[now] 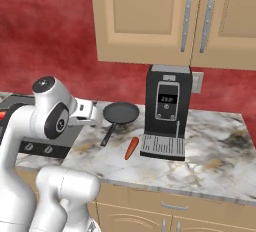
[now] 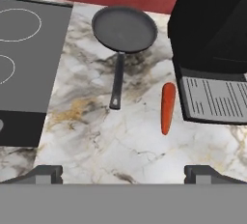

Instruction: Place both pans onto different burners. Then place the carrot and the fish on different pans.

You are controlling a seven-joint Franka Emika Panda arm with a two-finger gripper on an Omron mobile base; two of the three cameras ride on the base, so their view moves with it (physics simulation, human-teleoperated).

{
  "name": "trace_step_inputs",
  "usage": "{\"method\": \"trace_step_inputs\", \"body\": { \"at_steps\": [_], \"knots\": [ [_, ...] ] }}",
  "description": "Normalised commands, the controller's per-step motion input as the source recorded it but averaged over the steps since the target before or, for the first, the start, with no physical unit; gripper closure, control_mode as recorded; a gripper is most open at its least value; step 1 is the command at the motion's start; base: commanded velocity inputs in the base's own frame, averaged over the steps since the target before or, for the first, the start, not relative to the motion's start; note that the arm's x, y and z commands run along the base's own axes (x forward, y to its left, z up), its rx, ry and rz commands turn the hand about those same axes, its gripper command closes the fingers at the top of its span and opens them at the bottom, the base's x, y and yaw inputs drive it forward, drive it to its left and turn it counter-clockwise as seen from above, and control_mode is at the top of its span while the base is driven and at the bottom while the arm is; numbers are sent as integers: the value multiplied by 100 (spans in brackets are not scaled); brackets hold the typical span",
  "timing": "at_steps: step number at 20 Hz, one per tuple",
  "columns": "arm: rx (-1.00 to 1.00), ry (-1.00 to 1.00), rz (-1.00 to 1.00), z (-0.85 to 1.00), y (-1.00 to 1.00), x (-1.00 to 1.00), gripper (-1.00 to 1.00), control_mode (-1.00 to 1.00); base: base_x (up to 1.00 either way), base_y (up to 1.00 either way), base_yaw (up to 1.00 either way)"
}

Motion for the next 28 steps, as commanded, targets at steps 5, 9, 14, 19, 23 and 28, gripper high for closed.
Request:
{"method": "trace_step_inputs", "body": {
  "at_steps": [5,9,14,19,23,28],
  "knots": [
    [0,0,0,-25,0,5,-100,-100,0,0,0],
    [2,-2,0,-24,0,13,-100,-100,0,0,0],
    [4,-4,0,-16,0,22,-100,-100,0,0,0],
    [4,-1,0,-13,0,29,-100,-100,0,0,0],
    [1,0,0,-18,0,37,-100,-100,0,0,0],
    [1,0,0,-18,-2,42,-100,-100,0,0,0]
  ]
}}
